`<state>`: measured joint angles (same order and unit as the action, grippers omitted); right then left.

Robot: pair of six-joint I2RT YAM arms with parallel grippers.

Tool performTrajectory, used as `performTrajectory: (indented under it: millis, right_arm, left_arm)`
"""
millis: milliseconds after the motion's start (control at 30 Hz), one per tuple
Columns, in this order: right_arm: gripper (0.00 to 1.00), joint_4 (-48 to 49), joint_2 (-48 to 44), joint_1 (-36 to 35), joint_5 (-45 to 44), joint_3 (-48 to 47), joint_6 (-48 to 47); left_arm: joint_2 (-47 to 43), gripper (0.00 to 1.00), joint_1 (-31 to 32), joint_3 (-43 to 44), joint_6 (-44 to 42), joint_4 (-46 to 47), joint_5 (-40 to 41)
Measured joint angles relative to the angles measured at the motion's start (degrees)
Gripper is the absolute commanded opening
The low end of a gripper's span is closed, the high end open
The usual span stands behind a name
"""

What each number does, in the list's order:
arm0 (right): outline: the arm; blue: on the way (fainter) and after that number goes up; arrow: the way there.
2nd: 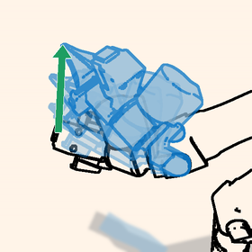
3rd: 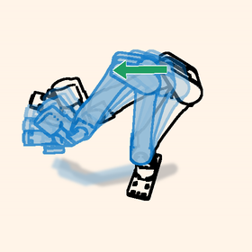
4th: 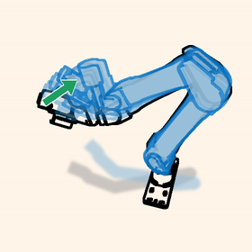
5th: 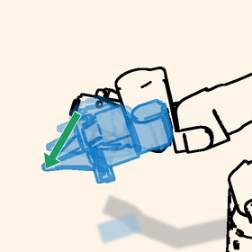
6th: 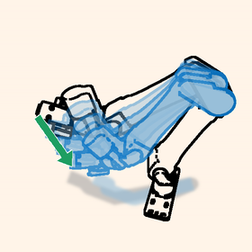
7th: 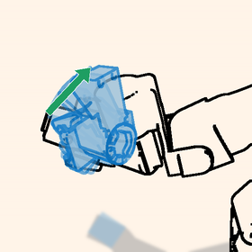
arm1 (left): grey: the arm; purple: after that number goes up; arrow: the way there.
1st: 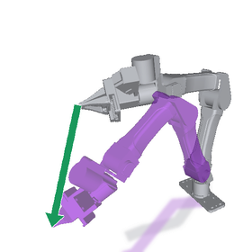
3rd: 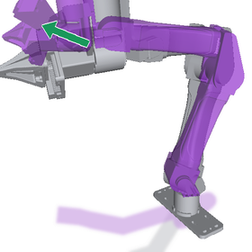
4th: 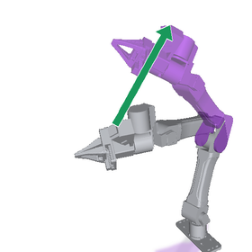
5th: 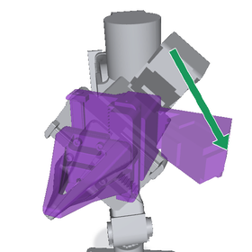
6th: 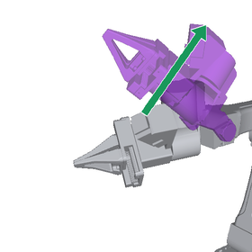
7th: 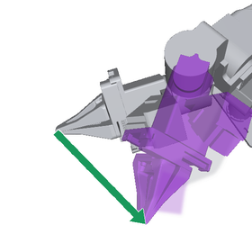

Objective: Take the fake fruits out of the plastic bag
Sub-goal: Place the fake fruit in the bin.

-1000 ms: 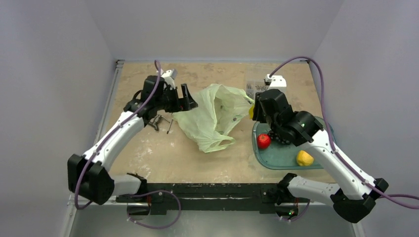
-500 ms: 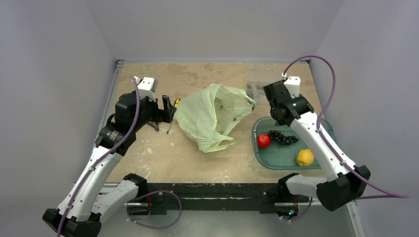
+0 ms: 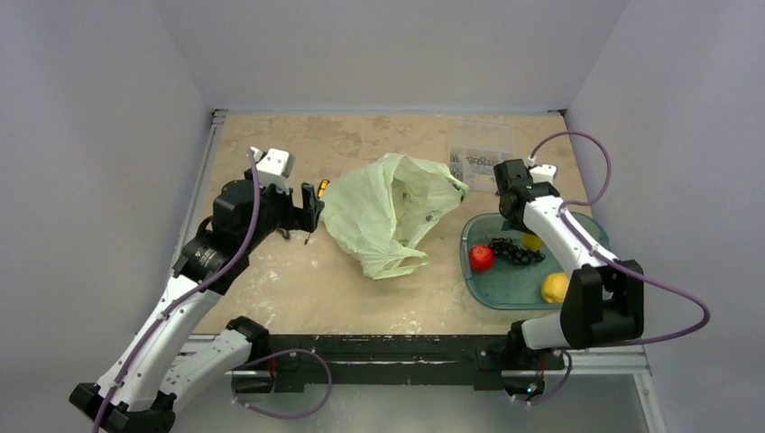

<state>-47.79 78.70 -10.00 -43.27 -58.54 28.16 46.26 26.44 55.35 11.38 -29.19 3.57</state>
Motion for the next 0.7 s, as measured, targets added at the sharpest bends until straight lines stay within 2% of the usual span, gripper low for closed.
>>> performTrajectory:
  millis: [200, 467, 533, 700]
  right_arm:
    - [0.25, 3.74, 2.8, 1.88, 1.27, 1.2, 1.44]
    - [0.65, 6.25, 3.32, 2.45, 5.7, 1.68, 2.03]
    - [0.7, 6.43, 2.97, 2.51, 6.67, 1.97, 2.25]
    - [0.74, 5.66, 1.18, 2.54, 7.65, 2.12, 2.47]
  left_arm:
    - [0.02, 0.91, 1.49, -0.63, -0.57, 0.07, 1.01]
    - [0.0, 0.91, 1.73, -0.87, -1.53, 0.09, 2.62]
    - [0.0, 0.91, 1.73, -0.87, -1.57, 0.11, 2.67]
    - [0.0, 0.91, 1.73, -0.98, -1.57, 0.59, 2.69]
